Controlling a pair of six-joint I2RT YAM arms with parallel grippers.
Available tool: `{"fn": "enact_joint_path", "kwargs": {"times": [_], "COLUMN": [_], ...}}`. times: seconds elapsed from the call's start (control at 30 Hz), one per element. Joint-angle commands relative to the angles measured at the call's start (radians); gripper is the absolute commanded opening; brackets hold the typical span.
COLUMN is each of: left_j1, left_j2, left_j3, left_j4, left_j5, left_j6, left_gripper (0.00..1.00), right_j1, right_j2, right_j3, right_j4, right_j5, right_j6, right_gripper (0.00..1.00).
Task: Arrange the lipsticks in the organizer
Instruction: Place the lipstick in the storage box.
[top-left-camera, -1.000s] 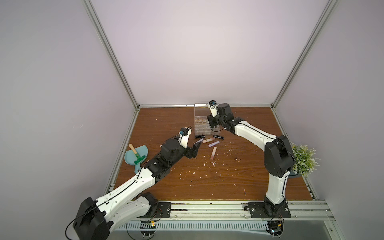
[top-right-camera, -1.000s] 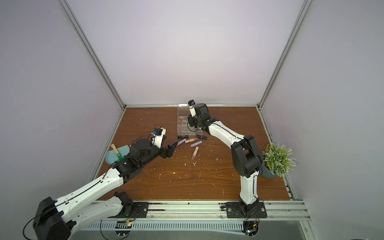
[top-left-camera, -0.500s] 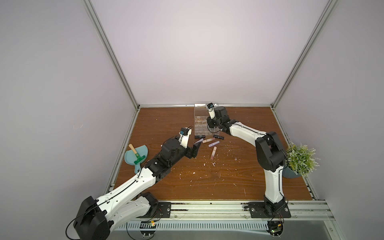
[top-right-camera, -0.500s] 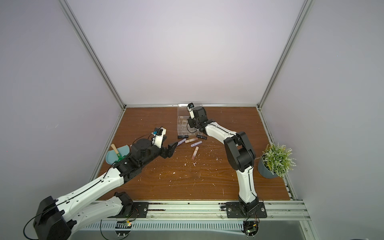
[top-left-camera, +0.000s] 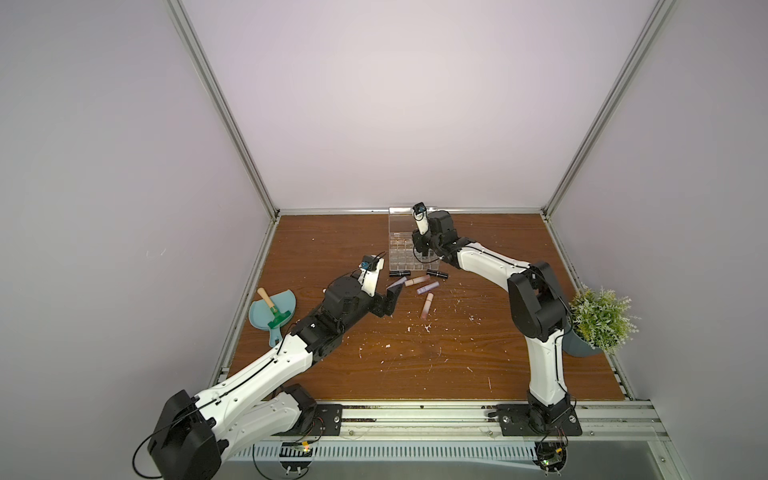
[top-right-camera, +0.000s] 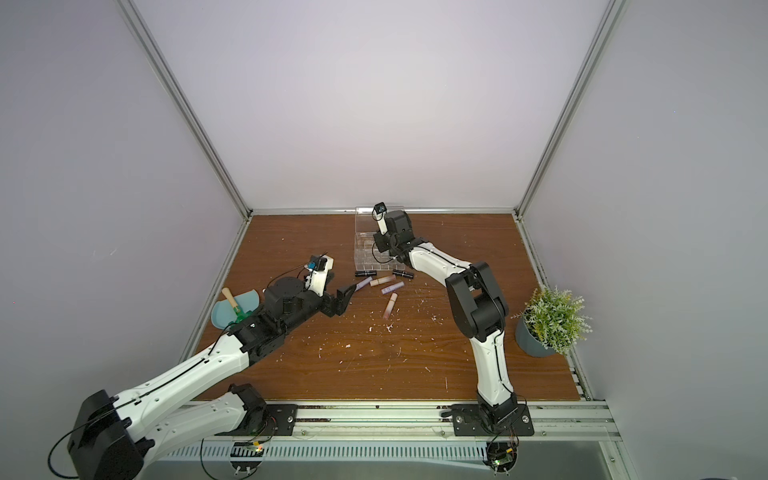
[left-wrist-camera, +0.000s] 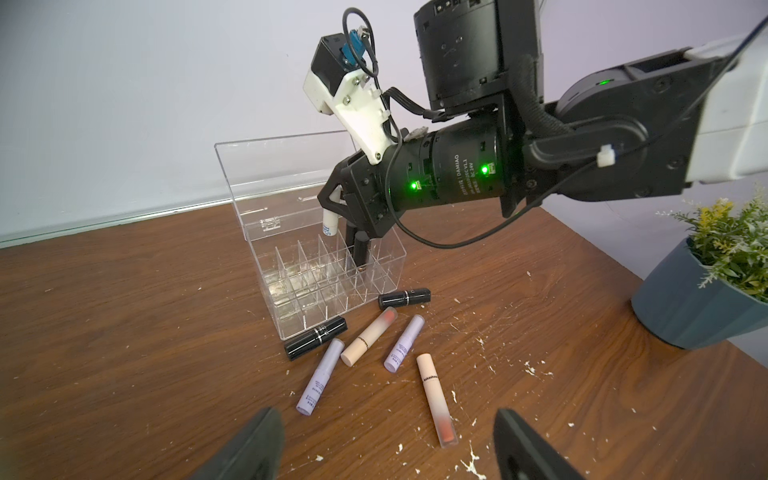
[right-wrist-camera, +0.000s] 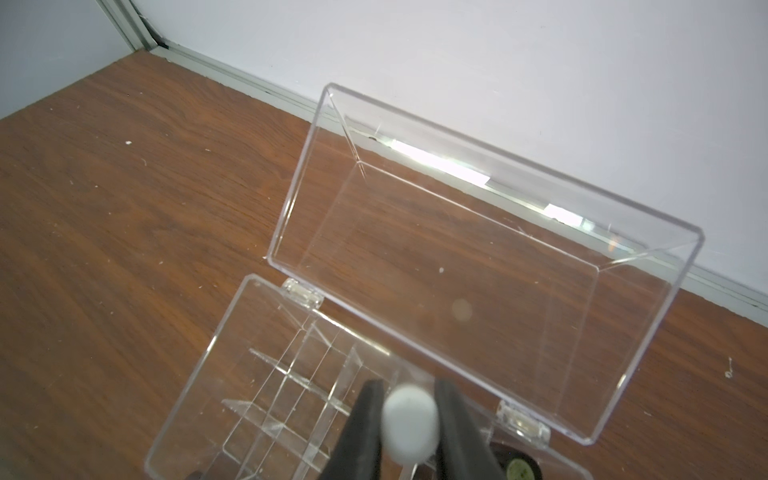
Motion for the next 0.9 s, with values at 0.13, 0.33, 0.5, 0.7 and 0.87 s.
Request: {"fn": "enact_joint_path", "kwargs": {"times": [0.13,0.33,0.5,0.7,0.87], "left_j1": [0.008,0.008,0.008,0.005,-0.041], "left_j2": [0.001,-0.003,0.022,0.179,0.290], "left_j3": [0.021,0.021,0.034,0.088,0.141], "left_j4": [0.001,-0.005,-0.016,-0.080,-0.142], "left_j5": [0.017,0.021,0.054,0.148,0.106], "left_j6": [-0.004,-0.008,-0.006,0.015,0.032], "left_gripper": [0.83,0.83,0.84,0.82,0.77], "right_j1": [0.001,0.002,0.001,0.002,0.000], "right_j2": [0.024,0.030,-0.002,-0.114,-0.331], "right_j3": [0.031,0.025,-0.008,-0.109,-0.279], "right_j4": [0.023,0.020,0.027,0.056,0.107], "right_j5": [0.030,0.038,0.039,0.043,0.081], "right_j6": [-0.018,-0.016,-0.009,0.016,0.044], "right_gripper": [0.21,0.27,0.44,0.68,0.71]}}
